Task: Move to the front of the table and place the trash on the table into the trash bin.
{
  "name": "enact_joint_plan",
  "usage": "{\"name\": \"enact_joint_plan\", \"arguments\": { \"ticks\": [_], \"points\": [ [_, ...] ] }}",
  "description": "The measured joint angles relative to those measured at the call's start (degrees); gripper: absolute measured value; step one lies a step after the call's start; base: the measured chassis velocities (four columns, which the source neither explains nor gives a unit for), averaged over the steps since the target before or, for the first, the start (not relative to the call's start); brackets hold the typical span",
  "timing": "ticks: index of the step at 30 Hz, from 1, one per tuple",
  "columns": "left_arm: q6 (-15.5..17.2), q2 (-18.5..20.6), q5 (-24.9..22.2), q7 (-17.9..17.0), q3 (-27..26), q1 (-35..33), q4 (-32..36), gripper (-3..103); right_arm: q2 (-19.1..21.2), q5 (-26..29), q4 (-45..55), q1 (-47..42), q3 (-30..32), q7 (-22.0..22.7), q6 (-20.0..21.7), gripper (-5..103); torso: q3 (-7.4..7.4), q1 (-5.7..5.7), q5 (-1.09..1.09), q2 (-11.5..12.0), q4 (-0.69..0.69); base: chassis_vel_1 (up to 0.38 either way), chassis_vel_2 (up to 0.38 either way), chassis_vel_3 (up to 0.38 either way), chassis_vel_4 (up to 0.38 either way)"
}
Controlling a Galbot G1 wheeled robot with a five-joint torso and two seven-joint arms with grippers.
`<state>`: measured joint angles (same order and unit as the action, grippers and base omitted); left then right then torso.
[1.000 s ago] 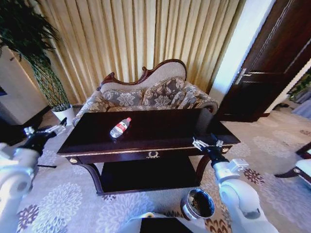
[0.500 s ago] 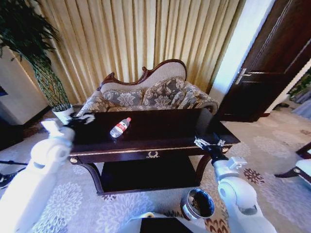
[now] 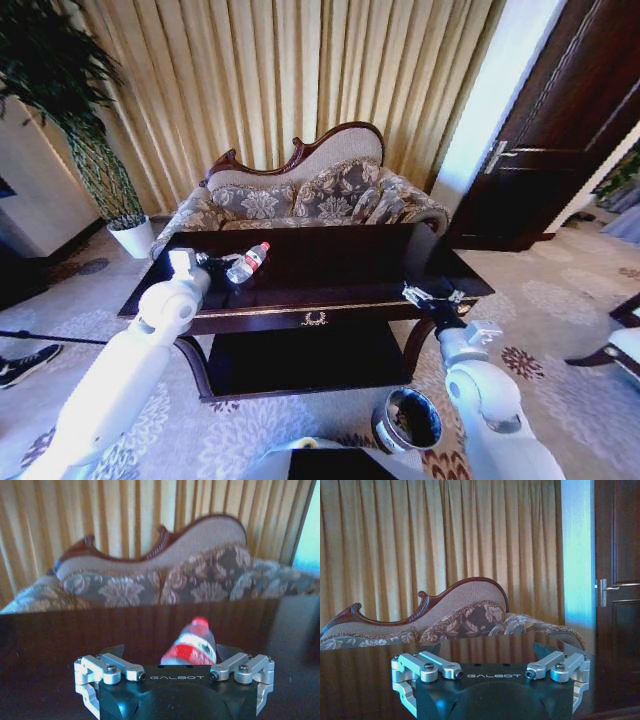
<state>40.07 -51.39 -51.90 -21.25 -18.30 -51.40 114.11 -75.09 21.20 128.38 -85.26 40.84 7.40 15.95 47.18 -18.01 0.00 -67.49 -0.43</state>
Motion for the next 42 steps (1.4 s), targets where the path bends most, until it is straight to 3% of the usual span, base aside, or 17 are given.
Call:
{"name": "enact_joint_plan", "arguments": {
  "ticks": [19, 21, 27, 31, 33, 37, 38, 39, 40, 42],
  "points": [
    [1.0, -2.8, 1.8, 2.6, 1.5, -0.4, -3.1, 103, -0.1, 0.0, -0.2, 0.8, 0.0, 0.6, -1.3, 100, 0.0, 0.01, -0.01, 0.0, 0.0, 0.0, 0.0, 0.0, 0.0],
    [0.9, -2.7, 1.7, 2.8, 1.1, -0.8, -3.1, 93, 0.0, 0.0, -0.4, 1.1, -0.2, 1.5, -1.5, 100, 0.0, 0.01, 0.0, 0.0, -0.01, 0.0, 0.0, 0.0, 0.0],
    [0.8, -2.5, 1.7, 3.3, 0.4, -1.4, -3.4, 77, 0.2, 0.2, -0.6, 1.5, -0.2, 2.2, -2.0, 100, 0.0, 0.01, 0.0, 0.0, 0.0, 0.0, 0.0, 0.0, 0.0],
    [0.7, -2.3, 1.7, 3.5, -0.1, -1.7, -3.4, 58, 0.2, 0.3, -0.7, 1.8, -0.3, 2.2, -2.2, 100, 0.0, 0.01, 0.0, 0.0, 0.0, 0.0, 0.0, 0.0, 0.0],
    [0.7, -2.3, 1.7, 3.5, -0.2, -1.7, -3.3, 58, 0.2, 0.3, -0.8, 1.8, -0.3, 2.2, -2.2, 100, 0.0, 0.01, 0.0, 0.0, 0.0, 0.0, 0.0, 0.0, 0.0],
    [0.3, -2.2, 1.7, 3.8, -0.6, -1.9, -3.1, 48, 0.3, 0.3, -0.9, 2.0, -0.4, 2.3, -2.2, 100, 0.0, 0.01, 0.0, 0.0, 0.0, 0.0, 0.0, 0.0, 0.0],
    [-0.8, -2.1, 2.5, 4.3, -0.6, -2.1, -3.0, 44, 0.4, 0.3, -0.9, 2.1, -0.5, 2.3, -2.2, 100, 0.0, 0.01, -0.01, 0.0, -0.01, 0.0, 0.0, 0.0, 0.0],
    [-4.2, -1.8, 6.0, 6.8, -0.6, -2.5, -3.0, 41, 0.7, 0.5, -0.9, 2.3, -0.6, 2.3, -2.2, 100, 0.0, 0.01, -0.01, 0.0, -0.01, 0.0, 0.0, 0.0, 0.0],
    [-4.2, -1.8, 6.0, 6.8, -0.6, -2.5, -3.0, 41, 0.7, 0.5, -0.9, 2.3, -0.6, 2.3, -2.2, 100, 0.0, 0.01, -0.01, 0.0, -0.01, 0.0, 0.0, 0.0, 0.0],
    [-12.8, -0.8, 14.4, 13.8, -0.5, -3.4, -3.1, 36, 1.6, 3.0, -0.3, 2.9, -1.6, 2.3, -2.2, 100, 0.0, 0.01, -0.01, 0.0, -0.01, 0.0, 0.0, 0.0, 0.0]
  ]
}}
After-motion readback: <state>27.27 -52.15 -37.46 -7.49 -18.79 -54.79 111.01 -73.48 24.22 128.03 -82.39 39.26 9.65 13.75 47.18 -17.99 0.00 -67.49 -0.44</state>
